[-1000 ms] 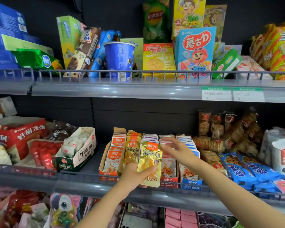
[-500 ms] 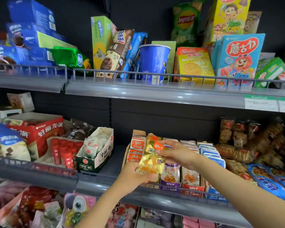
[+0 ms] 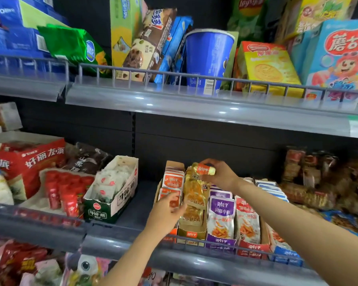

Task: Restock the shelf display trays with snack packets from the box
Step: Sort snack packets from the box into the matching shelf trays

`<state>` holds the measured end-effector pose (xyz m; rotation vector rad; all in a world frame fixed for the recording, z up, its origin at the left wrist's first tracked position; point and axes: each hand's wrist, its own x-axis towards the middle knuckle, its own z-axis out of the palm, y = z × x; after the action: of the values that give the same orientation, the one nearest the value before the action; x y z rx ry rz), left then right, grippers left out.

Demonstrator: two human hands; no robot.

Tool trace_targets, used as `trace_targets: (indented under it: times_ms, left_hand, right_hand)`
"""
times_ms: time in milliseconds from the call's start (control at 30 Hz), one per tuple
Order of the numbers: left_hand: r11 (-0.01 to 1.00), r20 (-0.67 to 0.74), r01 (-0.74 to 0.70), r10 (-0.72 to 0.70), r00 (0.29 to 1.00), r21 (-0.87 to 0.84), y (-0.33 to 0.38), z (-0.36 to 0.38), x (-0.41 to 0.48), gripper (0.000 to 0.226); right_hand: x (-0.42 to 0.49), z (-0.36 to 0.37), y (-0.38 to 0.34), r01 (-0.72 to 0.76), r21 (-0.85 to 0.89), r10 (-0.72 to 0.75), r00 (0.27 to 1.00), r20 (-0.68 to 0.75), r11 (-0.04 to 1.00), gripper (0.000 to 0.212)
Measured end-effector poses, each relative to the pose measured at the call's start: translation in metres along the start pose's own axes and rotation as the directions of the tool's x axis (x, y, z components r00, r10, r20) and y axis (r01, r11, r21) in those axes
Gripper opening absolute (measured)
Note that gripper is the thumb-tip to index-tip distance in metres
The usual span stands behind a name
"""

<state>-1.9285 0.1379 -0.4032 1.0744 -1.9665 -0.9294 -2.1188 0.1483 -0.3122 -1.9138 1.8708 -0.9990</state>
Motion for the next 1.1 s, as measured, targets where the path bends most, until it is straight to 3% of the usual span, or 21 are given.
trace_targets:
  times_ms: [167, 267, 333, 533, 767, 967, 1100]
  left_hand:
    - [0.999, 0.068, 0.014, -0.012, 0.998, -0.033, -0.014, 0.009, 0.000, 0.054]
    - [0.999, 0.057, 0.006, -0.003, 0.998, -0.045, -0.017, 0.009, 0.000, 0.053]
    - [0.999, 0.050, -0.006, 0.008, 0.999, -0.038, -0.017, 0.010, 0.000, 0.051]
    - [1.000, 0.063, -0.006, 0.008, 0.998, -0.024, -0.015, 0.008, 0.000, 0.050]
    - [1.000, 0.025, 0.001, -0.001, 1.000, 0.012, 0.002, 0.004, -0.015, 0.059]
    - [0.968, -0.013, -0.151, 0.157, 0.988, 0.202, 0.026, -0.003, -0.057, 0.057]
    - [0.937, 0.039, -0.167, 0.163, 0.986, 0.308, 0.030, 0.001, -0.101, 0.059]
  right_hand:
    - [0.013, 0.025, 0.021, -0.016, -0.224, 0.037, 0.995, 0.090, 0.974, 0.030]
    - [0.017, 0.032, 0.026, 0.046, -0.429, 0.023, 0.988, 0.156, 0.902, 0.030]
    - [0.018, 0.034, 0.024, 0.066, -0.476, 0.018, 0.985, 0.169, 0.877, 0.032]
    - [0.019, 0.033, 0.025, 0.042, -0.452, 0.037, 0.986, 0.164, 0.891, 0.038]
    - [-0.010, 0.011, 0.009, 0.014, -0.275, 0.002, 0.998, 0.059, 0.961, 0.032]
    - [-0.070, -0.012, -0.011, 0.070, -0.208, -0.058, 0.996, 0.062, 0.976, 0.049]
    - [-0.128, -0.012, -0.007, 0.135, -0.150, -0.121, 0.988, 0.100, 0.979, 0.052]
